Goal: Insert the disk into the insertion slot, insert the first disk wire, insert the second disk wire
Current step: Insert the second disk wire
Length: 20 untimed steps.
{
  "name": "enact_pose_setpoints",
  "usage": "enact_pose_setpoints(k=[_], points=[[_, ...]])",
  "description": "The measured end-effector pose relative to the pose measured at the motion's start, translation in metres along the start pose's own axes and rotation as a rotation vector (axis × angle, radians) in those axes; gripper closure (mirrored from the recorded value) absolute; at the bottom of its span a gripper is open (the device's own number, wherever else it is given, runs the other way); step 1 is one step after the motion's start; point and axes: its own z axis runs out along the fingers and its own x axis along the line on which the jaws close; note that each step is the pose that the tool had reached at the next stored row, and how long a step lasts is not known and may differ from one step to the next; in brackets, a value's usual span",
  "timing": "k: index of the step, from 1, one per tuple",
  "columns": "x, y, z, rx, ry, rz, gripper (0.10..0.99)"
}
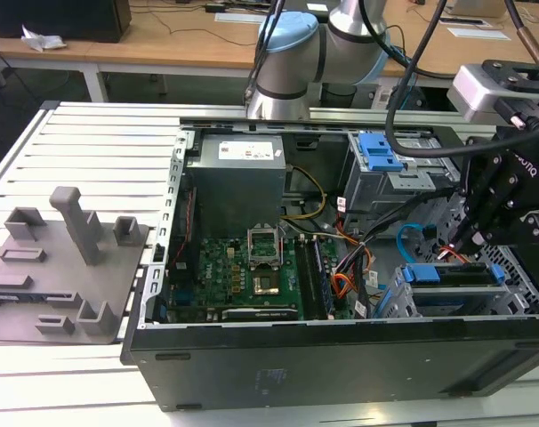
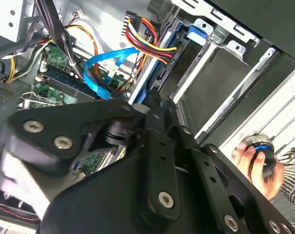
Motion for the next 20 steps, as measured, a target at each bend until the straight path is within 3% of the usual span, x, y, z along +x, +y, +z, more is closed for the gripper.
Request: enact_pose_setpoints(k=[1, 2, 3, 9, 11, 17, 20], points=[[0.0, 0.0, 0.0, 0.0, -0.0001, 0.0, 0.851], [0.0, 0.0, 0.0, 0.0, -0.0001, 0.0, 0.851], [0.0, 0.0, 0.0, 0.0, -0.0003, 0.0, 0.725], [0.0, -0.0001, 0.0, 0.0, 0.005, -0.126, 0.725], [-0.0016, 0.0001, 0.0, 0.0, 0.0051, -0.126, 0.725], [-0.0227, 0.0008, 0.0, 0.0, 0.005, -0.126, 0.725], [-0.0278, 0.001, 0.0001, 0.0, 0.0051, -0.126, 0.725]])
